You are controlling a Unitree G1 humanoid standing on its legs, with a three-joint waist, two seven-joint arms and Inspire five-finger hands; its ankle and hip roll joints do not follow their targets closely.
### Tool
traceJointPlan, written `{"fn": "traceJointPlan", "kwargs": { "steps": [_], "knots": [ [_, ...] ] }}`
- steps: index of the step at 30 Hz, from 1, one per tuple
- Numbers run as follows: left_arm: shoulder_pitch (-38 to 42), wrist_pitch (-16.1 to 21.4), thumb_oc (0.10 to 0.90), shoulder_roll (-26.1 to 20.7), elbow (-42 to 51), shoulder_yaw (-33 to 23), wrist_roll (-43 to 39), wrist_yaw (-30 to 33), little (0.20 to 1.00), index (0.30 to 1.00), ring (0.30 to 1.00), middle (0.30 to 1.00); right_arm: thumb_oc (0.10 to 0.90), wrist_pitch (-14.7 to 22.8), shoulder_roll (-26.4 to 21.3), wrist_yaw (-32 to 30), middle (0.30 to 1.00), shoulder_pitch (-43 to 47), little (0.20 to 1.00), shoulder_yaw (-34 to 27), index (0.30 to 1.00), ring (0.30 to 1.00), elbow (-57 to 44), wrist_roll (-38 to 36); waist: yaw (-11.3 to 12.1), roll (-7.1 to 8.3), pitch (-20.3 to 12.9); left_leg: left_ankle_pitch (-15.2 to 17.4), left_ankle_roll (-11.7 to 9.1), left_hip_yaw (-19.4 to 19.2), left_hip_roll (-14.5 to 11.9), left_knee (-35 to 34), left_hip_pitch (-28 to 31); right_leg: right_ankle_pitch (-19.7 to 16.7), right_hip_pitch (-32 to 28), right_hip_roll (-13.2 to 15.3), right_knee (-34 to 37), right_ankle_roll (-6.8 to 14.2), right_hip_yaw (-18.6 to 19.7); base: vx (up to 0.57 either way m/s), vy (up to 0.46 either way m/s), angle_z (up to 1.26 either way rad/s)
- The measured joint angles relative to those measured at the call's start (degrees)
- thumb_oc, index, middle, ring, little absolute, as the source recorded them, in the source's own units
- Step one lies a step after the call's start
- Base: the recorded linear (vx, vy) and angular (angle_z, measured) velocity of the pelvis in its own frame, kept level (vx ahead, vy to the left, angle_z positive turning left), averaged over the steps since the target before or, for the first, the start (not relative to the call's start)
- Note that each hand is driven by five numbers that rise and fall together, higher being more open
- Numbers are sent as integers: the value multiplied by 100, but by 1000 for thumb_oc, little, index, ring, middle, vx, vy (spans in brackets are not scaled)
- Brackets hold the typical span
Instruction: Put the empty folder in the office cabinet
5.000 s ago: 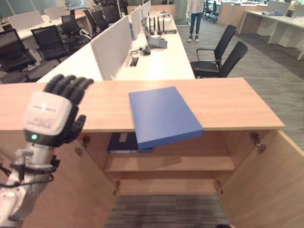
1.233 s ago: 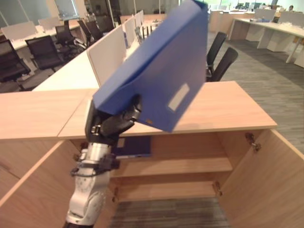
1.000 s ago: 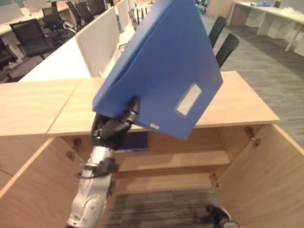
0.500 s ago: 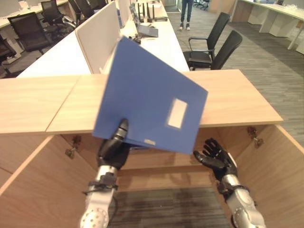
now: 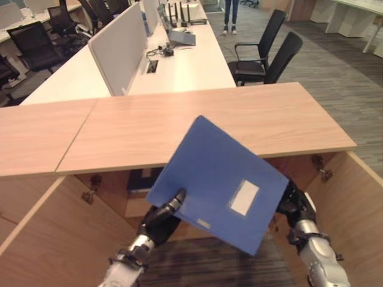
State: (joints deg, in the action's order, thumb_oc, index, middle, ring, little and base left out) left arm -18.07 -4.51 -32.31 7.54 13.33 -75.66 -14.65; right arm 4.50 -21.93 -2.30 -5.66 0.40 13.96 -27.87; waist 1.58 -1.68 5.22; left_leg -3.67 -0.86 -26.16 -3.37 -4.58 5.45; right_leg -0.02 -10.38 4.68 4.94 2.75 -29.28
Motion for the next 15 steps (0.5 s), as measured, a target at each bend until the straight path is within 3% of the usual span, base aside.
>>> {"fn": "traceJointPlan", "kwargs": {
  "steps": [3, 6, 12, 15],
  "knots": [
    [-211, -84, 400, -677, 49, -265, 517, -324, 300, 300, 300, 300, 800, -95, -427, 117, 900, -181, 900, -49, 900, 900, 0, 786, 6, 9, -1, 0, 0, 1, 0, -1, -3, 0, -1, 1, -1, 1, -3, 0, 0, 0],
    [-487, -102, 400, -948, 195, -936, 1450, -494, 300, 300, 300, 300, 800, -100, -451, 149, 900, -326, 900, -460, 900, 900, -2, 1126, -1, 19, -5, 0, 0, 6, -1, -2, -2, 1, -5, 1, -1, 1, -6, 0, 0, 0],
    [-797, 56, 400, -745, -306, -2280, 2532, -585, 300, 300, 300, 300, 800, -101, -722, 361, 900, -325, 900, -826, 900, 900, -14, 1465, 12, 73, -29, 0, 0, 12, -3, -1, -11, -2, 6, 1, 0, 4, -6, 0, 0, 0],
    [-776, 315, 400, -717, -385, -2529, 2836, -456, 300, 300, 300, 300, 800, -105, -764, 451, 900, -319, 900, -834, 900, 900, -13, 1574, 42, 74, -35, -1, 1, 43, 4, 0, -24, -2, 5, 5, 0, 4, -32, -7, 3, 7]
  ]
}}
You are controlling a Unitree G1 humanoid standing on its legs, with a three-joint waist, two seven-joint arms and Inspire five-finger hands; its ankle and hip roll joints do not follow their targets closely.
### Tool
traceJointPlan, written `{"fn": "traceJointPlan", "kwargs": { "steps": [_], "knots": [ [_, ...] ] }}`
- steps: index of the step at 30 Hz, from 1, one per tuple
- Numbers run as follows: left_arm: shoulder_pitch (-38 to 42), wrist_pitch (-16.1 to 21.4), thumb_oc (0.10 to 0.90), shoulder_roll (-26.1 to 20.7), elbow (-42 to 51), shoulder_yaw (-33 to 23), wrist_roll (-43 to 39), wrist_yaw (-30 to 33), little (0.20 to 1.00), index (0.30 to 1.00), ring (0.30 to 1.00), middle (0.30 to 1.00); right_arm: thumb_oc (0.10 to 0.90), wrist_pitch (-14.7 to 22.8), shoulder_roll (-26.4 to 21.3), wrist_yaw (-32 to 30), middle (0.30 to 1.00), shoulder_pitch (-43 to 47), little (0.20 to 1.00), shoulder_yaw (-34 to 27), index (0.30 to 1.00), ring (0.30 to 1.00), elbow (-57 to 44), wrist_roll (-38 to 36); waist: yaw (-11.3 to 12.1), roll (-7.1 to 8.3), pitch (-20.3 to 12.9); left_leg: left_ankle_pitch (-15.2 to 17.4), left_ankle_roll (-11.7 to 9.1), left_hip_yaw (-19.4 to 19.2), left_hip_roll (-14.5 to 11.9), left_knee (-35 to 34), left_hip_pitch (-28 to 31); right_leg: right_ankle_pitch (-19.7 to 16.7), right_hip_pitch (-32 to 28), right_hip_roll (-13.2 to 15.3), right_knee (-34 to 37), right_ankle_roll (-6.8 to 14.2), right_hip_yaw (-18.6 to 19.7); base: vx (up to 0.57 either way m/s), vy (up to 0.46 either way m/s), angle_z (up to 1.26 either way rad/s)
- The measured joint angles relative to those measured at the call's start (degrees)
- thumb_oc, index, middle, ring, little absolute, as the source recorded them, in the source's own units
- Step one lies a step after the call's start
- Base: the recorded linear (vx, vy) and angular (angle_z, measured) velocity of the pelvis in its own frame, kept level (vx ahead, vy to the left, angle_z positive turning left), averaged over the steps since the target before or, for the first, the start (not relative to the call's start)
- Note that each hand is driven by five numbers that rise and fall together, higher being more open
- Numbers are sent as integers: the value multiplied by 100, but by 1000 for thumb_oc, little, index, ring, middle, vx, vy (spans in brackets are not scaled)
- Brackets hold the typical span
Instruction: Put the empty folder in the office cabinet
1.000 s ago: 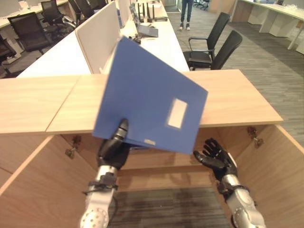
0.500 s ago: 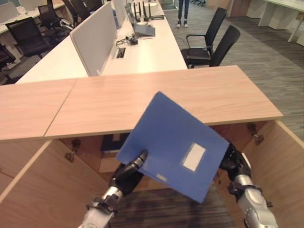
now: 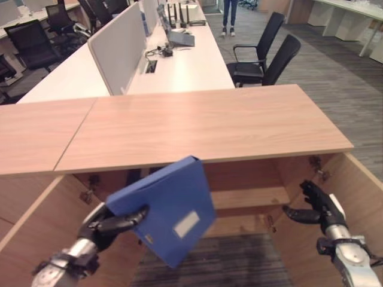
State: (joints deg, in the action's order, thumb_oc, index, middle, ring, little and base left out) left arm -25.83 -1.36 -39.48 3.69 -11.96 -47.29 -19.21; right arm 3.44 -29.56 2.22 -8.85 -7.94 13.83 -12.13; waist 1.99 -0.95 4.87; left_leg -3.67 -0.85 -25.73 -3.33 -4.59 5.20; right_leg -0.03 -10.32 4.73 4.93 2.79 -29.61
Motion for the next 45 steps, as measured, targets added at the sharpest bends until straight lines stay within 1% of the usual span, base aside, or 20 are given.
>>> {"fn": "traceJointPlan", "kwargs": {
  "steps": [1, 3, 6, 9, 10, 13, 16, 19, 21, 22, 25, 26, 34, 37, 38, 40, 41, 45],
  "knots": [
    [0, 95, 400, 0, 0, -20, 145, 10, 300, 300, 300, 300, 800, -4, -1, 87, 900, 1, 900, 2, 900, 900, 0, 34, -2, -10, -7, 0, 0, 43, 16, 0, -1, 1, 0, 8, 0, 2, -38, -8, 6, 13],
    [1, 152, 400, 1, 11, -20, 336, 3, 300, 300, 300, 300, 800, -7, -5, 139, 900, 5, 900, 8, 900, 900, 0, 43, 0, -24, -16, 0, 1, 71, 27, 0, -2, 6, -5, 16, 0, 9, -58, -9, 0, 9],
    [2, 163, 400, 1, 19, -20, 503, 4, 300, 300, 300, 300, 800, -14, -6, 204, 900, 14, 900, 27, 900, 900, 0, 42, 0, -25, -20, 0, 1, 74, 31, 0, -4, 6, -4, 20, 0, 10, -58, 0, 0, 0],
    [45, 166, 400, 2, 35, 37, 550, 0, 300, 300, 300, 300, 800, -29, -42, 416, 900, 37, 900, 77, 900, 900, -1, 16, -6, -19, -27, -1, 1, 72, 31, 0, -3, 4, -6, 19, -1, 11, -58, 0, 0, 0],
    [47, 167, 400, 2, 79, 71, 551, -18, 300, 300, 300, 300, 800, -40, -62, 571, 900, 46, 900, 166, 900, 900, -4, -139, 1, -13, -33, -1, 1, 73, 30, 0, -3, 4, -12, 19, -1, 11, -60, 0, 0, 0],
    [171, 167, 400, 3, 118, 255, 552, -40, 300, 300, 300, 300, 800, -86, -77, 828, 900, 88, 900, 517, 900, 900, -6, -420, -2, -1, -50, -3, 4, 74, 28, 0, -2, 3, -22, 17, -1, 11, -60, 0, 0, 0],
    [602, 168, 400, 12, 126, 788, 575, -64, 300, 300, 300, 300, 800, -256, -58, 1232, 900, 332, 900, 1314, 900, 900, -14, -692, 8, -4, -57, -12, 16, 75, 29, 0, -1, -10, -29, 19, -1, 11, -66, 0, 0, 0],
    [872, 171, 400, 17, 146, 1182, 597, -195, 300, 300, 300, 300, 800, -284, 33, 1511, 900, 527, 900, 1833, 900, 900, -36, -846, 7, -6, -60, -12, 17, 73, 34, 1, 6, -14, -22, 25, 0, 15, -66, 0, 0, 0],
    [961, 170, 400, 21, 146, 1309, 611, -233, 300, 300, 300, 300, 800, -302, 87, 1562, 900, 584, 900, 1947, 900, 900, -59, -878, 9, -6, -60, -12, 17, 72, 35, 0, 6, -14, -24, 25, 0, 16, -65, 0, 0, 0],
    [1132, 168, 400, 20, 148, 1578, 735, -290, 300, 300, 300, 300, 800, -344, 168, 1639, 900, 759, 900, 2177, 900, 900, -84, -1011, 13, -7, -61, -12, 17, 70, 35, 1, 12, -15, -27, 26, 0, 16, -65, 0, 0, 0],
    [1182, 168, 400, 20, 155, 1745, 833, -392, 300, 300, 300, 300, 800, -395, 278, 1684, 900, 839, 900, 2297, 900, 900, -287, -1131, 9, -9, -62, -12, 17, 66, 34, 1, 19, -15, -30, 25, 0, 16, -64, 0, 0, 0],
    [1246, 165, 400, 37, 152, 1919, 941, -370, 300, 300, 300, 300, 800, -397, 419, 1675, 900, 973, 900, 2394, 900, 900, -293, -1286, 5, -10, -63, -12, 17, 62, 33, 1, 26, -15, -35, 25, 0, 16, -62, 0, 0, 0],
    [1590, 153, 400, -40, 152, 2079, 988, -363, 300, 300, 300, 300, 800, -406, 331, 1602, 900, 1124, 900, 2520, 900, 900, -256, -1282, 142, -12, -63, -14, 20, 75, 38, 1, 32, -15, -48, 28, 1, 16, -76, 0, 0, 0],
    [1700, 151, 400, -158, 152, 2141, 980, -364, 300, 300, 300, 300, 800, -406, 328, 1601, 900, 1162, 900, 2521, 900, 900, -254, -1281, 139, -11, -63, -14, 20, 75, 38, 1, 37, -15, -63, 28, 1, 16, -77, 0, 0, 0],
    [1878, 138, 400, -321, 151, 2259, 949, -365, 300, 300, 300, 300, 800, -406, 293, 1604, 900, 1170, 900, 2544, 900, 900, -253, -1283, 140, -10, -62, -14, 20, 77, 39, 1, 48, -16, -88, 28, 0, 16, -79, 0, 0, 0],
    [2032, 138, 400, -450, 150, 2337, 939, -365, 300, 300, 300, 300, 800, -404, 226, 1608, 900, 1196, 900, 2599, 900, 900, -253, -1286, 138, -10, -62, -14, 20, 76, 41, 1, 62, -17, -101, 29, 0, 17, -78, 0, 0, 0],
    [2192, 126, 400, -533, 150, 2394, 939, -367, 300, 300, 300, 300, 400, -402, 171, 1606, 300, 1252, 300, 2685, 300, 300, -239, -1286, 126, -8, -62, -14, 20, 75, 40, 1, 71, -17, -107, 29, 0, 17, -76, 0, 0, 0],
    [2556, 112, 400, -689, 147, 2530, 932, -366, 300, 300, 300, 300, 400, -400, -44, 1630, 300, 1399, 300, 2875, 300, 300, -213, -1291, 126, -5, -63, -14, 20, 74, 40, 1, 75, -19, -111, 29, -1, 16, -75, 0, 0, 0]
  ]
}}
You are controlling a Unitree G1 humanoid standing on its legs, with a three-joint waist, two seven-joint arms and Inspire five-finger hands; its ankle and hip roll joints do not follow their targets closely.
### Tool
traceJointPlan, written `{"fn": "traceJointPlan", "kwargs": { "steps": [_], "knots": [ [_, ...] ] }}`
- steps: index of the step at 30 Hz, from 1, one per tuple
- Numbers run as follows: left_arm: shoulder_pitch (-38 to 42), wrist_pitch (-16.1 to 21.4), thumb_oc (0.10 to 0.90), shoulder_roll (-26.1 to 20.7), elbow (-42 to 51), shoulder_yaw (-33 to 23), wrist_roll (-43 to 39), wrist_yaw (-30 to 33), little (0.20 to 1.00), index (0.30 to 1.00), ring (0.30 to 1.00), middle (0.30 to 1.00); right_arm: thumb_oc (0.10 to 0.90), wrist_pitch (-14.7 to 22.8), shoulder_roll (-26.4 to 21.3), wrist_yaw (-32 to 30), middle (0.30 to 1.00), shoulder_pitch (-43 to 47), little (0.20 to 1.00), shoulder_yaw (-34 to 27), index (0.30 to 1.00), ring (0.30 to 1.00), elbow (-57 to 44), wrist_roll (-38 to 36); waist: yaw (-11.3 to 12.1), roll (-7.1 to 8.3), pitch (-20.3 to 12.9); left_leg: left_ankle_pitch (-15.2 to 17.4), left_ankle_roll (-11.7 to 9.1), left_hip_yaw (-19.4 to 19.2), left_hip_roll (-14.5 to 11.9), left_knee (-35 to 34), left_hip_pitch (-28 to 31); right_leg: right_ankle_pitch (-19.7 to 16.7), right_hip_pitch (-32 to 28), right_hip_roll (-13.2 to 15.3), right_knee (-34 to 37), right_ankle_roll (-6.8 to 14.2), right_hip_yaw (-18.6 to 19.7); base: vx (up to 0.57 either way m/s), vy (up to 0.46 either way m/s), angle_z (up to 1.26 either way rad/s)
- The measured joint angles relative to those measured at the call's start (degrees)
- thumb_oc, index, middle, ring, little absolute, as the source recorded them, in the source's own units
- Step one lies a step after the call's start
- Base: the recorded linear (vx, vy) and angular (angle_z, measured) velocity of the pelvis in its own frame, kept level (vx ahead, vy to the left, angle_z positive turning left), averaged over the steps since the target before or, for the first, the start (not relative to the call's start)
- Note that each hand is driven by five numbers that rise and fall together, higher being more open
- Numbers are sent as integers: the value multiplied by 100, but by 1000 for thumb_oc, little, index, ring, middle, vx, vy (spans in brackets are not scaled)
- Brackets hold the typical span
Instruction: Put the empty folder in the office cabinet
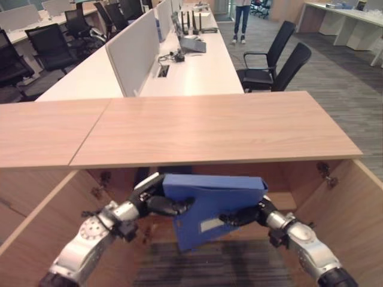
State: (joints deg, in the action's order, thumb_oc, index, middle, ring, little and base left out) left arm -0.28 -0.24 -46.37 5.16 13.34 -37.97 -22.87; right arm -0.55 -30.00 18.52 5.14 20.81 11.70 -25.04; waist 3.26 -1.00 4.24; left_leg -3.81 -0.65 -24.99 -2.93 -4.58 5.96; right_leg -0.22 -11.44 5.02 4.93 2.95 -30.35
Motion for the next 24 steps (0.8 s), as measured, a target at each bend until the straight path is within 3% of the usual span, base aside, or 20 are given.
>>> {"fn": "traceJointPlan", "kwargs": {
  "steps": [5, 6, 7, 8, 18, 21, 24],
  "knots": [
    [106, -6, 400, 6, -23, -16, -9, -20, 300, 300, 300, 300, 400, 0, -180, 278, 300, -6, 300, 152, 300, 300, 21, -23, -8, 25, 1, 0, 0, -1, 1, 0, -2, 0, 0, -1, -1, 0, -1, 0, 0, 0],
    [93, -6, 436, 15, -24, -12, -13, -45, 354, 354, 354, 354, 400, 0, -146, 300, 300, -70, 300, 155, 300, 300, 36, -50, -9, 32, 2, 0, 0, -1, 1, 0, 1, 0, -1, -1, -1, 0, -1, 0, 0, 0],
    [66, -6, 640, 36, -24, -13, -14, -48, 660, 660, 660, 660, 400, 0, -103, 299, 300, -106, 300, 150, 300, 300, 69, -78, -10, 35, 3, 0, 0, -1, 2, 0, 1, 0, 0, -1, -1, 0, -1, 0, 0, 0],
    [-121, -14, 800, 153, -75, -27, -36, -45, 900, 900, 900, 900, 400, -19, 151, 301, 300, -321, 300, 98, 300, 300, 252, -254, -11, 61, 2, 1, 0, -2, 4, 0, -1, 0, 5, 0, -2, 0, 0, 0, 0, 0],
    [-791, 28, 800, 761, -850, -79, -216, 25, 900, 900, 900, 900, 400, -244, 1160, 184, 300, -1361, 300, 216, 300, 300, 639, -1141, -80, 114, -24, 6, 0, -43, 11, -2, 15, 4, 31, 20, 1, 13, 21, -4, 15, -1],
    [-1236, -31, 800, 1081, -1281, -10, -216, 95, 900, 900, 900, 900, 400, -460, 1348, -50, 300, -1485, 300, 256, 300, 300, 1040, -1538, -142, 117, -35, 8, 3, -71, 21, -2, -65, -4, 145, 49, -56, 23, 40, -11, 111, -4],
    [-1650, -154, 800, 1314, -2323, 39, -86, 2, 900, 900, 900, 900, 400, -541, 1530, -308, 300, -1652, 300, -155, 300, 300, 1454, -2049, -166, 39, -106, 36, 38, -143, 40, -4, -106, -6, 228, 91, -122, 42, 108, 9, 165, -11]
  ]
}}
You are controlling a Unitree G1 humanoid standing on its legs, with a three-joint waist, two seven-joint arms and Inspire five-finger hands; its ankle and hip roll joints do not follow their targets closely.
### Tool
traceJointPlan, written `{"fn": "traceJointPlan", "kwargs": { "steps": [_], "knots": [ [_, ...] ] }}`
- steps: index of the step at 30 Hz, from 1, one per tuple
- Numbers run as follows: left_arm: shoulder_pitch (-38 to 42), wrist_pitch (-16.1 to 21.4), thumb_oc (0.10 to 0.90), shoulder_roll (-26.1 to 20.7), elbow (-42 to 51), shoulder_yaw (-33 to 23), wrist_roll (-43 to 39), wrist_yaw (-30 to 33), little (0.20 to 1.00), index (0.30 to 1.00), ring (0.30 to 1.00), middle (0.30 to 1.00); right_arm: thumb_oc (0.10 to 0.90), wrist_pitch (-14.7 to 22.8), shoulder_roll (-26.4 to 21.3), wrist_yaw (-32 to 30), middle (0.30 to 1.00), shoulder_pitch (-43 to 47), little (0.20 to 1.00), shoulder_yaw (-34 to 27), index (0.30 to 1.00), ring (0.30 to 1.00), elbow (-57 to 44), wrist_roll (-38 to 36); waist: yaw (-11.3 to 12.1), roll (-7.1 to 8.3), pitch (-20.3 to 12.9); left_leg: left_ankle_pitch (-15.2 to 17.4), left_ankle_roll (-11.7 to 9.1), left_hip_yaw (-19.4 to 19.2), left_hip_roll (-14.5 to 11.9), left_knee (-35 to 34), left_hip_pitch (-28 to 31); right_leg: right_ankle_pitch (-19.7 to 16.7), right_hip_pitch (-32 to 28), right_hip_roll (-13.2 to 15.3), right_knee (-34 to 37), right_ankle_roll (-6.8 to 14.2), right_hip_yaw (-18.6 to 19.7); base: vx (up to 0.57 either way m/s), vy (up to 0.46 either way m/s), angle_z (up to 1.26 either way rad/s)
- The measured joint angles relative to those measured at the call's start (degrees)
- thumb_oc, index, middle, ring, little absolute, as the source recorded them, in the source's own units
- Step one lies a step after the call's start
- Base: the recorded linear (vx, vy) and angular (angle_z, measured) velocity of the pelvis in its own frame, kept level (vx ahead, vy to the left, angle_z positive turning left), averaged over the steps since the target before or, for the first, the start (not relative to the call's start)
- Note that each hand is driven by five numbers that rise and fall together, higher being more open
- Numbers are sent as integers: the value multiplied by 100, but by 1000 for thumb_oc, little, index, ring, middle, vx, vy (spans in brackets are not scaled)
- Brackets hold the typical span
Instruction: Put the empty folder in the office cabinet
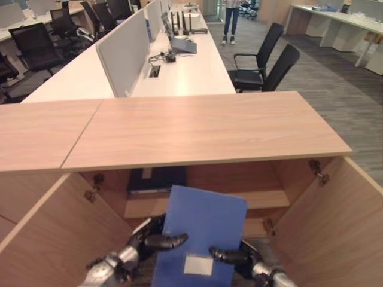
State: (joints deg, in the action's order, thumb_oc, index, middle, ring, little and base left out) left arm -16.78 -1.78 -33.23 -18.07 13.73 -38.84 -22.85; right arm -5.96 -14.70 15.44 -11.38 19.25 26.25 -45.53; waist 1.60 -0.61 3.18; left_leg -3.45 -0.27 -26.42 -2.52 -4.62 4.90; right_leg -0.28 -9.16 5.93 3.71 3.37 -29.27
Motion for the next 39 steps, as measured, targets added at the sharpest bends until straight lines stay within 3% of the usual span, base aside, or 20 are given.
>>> {"fn": "traceJointPlan", "kwargs": {
  "steps": [4, 6, 8, 9, 10, 13, 15, 16, 18, 20, 23, 24, 25, 27, 31, 36, 39],
  "knots": [
    [-28, -120, 800, 903, -2030, -186, 378, 209, 900, 900, 900, 900, 400, 24, 140, -568, 300, 230, 300, -1079, 300, 300, 920, -613, -3, -197, -136, 55, 77, 49, 111, -12, -88, -16, 78, 122, -50, 96, -42, 10, 128, 9],
    [-101, -150, 800, 1146, -2683, -235, 567, 256, 900, 900, 900, 900, 400, 106, 196, -802, 300, 334, 300, -1403, 300, 300, 1106, -899, 35, -201, -142, 80, 110, 123, 183, -25, -101, 5, 91, 201, -106, 154, -111, 33, 160, 17],
    [261, 7, 800, 1768, -4250, -848, 629, 440, 900, 900, 900, 900, 400, 201, 256, -913, 300, 590, 300, -1711, 300, 300, 1444, -1139, 19, -238, -178, 142, 151, 160, 241, -23, -85, 54, 119, 283, -242, 220, -115, 30, 96, 11],
    [387, -61, 800, 1898, -4609, -1031, 608, 599, 900, 900, 900, 900, 400, 251, 282, -989, 300, 644, 300, -1804, 300, 300, 1495, -1226, 7, -239, -205, 143, 181, 168, 258, -2, -87, 68, 129, 310, -283, 237, -116, 53, 163, 9],
    [610, 103, 800, 2085, -5320, -1702, 666, 715, 900, 900, 900, 900, 400, 432, 430, -1121, 300, 767, 300, -1912, 300, 300, 1502, -1495, 48, -207, -215, 210, 180, 179, 307, -23, -119, 154, 266, 429, -548, 292, -136, 47, 141, 7],
    [919, 142, 800, 2081, -6154, -2152, 1285, 1244, 900, 900, 900, 900, 400, 650, 636, -1234, 300, 1105, 300, -2001, 300, 300, 1502, -1902, 18, -177, -215, 273, 286, 155, 401, -22, -82, 396, 481, 681, -1133, 373, -92, 35, 71, -3],
    [837, 198, 800, 2014, -6224, -2194, 1604, 1549, 900, 900, 900, 900, 400, 850, 845, -1247, 300, 1265, 300, -2000, 300, 300, 1488, -2235, 45, -108, -204, 310, 343, 142, 493, -2, -83, 606, 664, 917, -1515, 441, -103, 28, -23, -7],
    [740, 241, 800, 2001, -6242, -2265, 1769, 1724, 900, 900, 900, 900, 400, 893, 931, -1320, 300, 1404, 300, -1970, 300, 300, 1488, -2357, 186, -91, -199, 310, 361, -8, 506, 1, -90, 695, 809, 1109, -1730, 445, -290, -17, -100, -40],
    [563, 204, 800, 1965, -6226, -2320, 1902, 1939, 900, 900, 900, 900, 400, 956, 1040, -1355, 300, 1588, 300, -1779, 300, 300, 1454, -2550, 338, -88, -187, 330, 376, -119, 490, 58, -187, 574, 971, 1252, -1709, 493, -503, -31, -80, -49],
    [515, 178, 800, 1915, -6228, -2363, 1901, 2034, 900, 900, 900, 900, 400, 975, 1076, -1377, 300, 1798, 300, -1682, 300, 300, 1371, -2674, 340, -47, -104, 270, 441, -84, 417, 82, -360, 447, 1084, 1188, -1568, 544, -541, 70, -163, 3],
    [474, 205, 800, 1929, -6206, -2336, 1908, 2055, 900, 900, 900, 900, 400, 1106, 1064, -1519, 300, 1979, 300, -1667, 300, 300, 1211, -2680, 400, -39, 93, 300, 340, -12, 357, 105, -411, 374, 1125, 1143, -1548, 555, -501, 72, -116, 12],
    [454, 195, 800, 1942, -6161, -2297, 1945, 2058, 900, 900, 900, 900, 400, 1263, 1023, -1534, 300, 2099, 300, -1659, 300, 300, 1116, -2761, 504, -114, 199, 211, 294, 41, 266, 123, -499, 232, 1049, 969, -1245, 437, -581, 64, -202, 9],
    [445, 207, 800, 1974, -6137, -2293, 1951, 2074, 900, 900, 900, 900, 400, 1341, 996, -1562, 300, 2209, 300, -1662, 300, 300, 1115, -2779, 532, -74, 229, 201, 255, 36, 221, 138, -537, 192, 1045, 911, -1153, 433, -611, 64, -208, 10],
    [501, 217, 800, 2012, -5950, -2209, 1950, 2100, 900, 900, 900, 900, 400, 1493, 871, -1669, 300, 2664, 300, -1773, 300, 300, 1114, -2893, 545, -148, 368, 62, 187, 111, 96, 232, -904, -1, 1147, 673, -788, 288, -723, -3, -156, 17],
    [669, 312, 800, 2086, -5670, -1804, 1938, 2115, 900, 900, 900, 900, 400, 1912, 563, -1857, 300, 3646, 300, -2198, 300, 300, 1126, -3072, 687, -338, 717, -208, 172, 259, -84, 249, -1505, -181, 1523, 413, -578, 3, -914, 1, -145, 18],
    [723, 387, 800, 2090, -5559, -1570, 1937, 2144, 900, 900, 900, 900, 400, 2304, 484, -1986, 300, 4377, 300, -2560, 300, 300, 1285, -3260, 715, -376, 1049, -262, 123, 334, -156, 291, -1722, -65, 1741, 383, -722, -55, -967, -28, -110, 8],
    [1132, 481, 800, 2090, -5525, -1260, 1937, 2157, 900, 900, 900, 900, 400, 2602, 63, -2249, 300, 5381, 300, -2950, 300, 300, 1638, -3419, 836, -545, 1382, -358, 178, 448, -190, 381, -2193, -17, 2190, 432, -965, -169, -1077, -51, -60, 16]
  ]
}}
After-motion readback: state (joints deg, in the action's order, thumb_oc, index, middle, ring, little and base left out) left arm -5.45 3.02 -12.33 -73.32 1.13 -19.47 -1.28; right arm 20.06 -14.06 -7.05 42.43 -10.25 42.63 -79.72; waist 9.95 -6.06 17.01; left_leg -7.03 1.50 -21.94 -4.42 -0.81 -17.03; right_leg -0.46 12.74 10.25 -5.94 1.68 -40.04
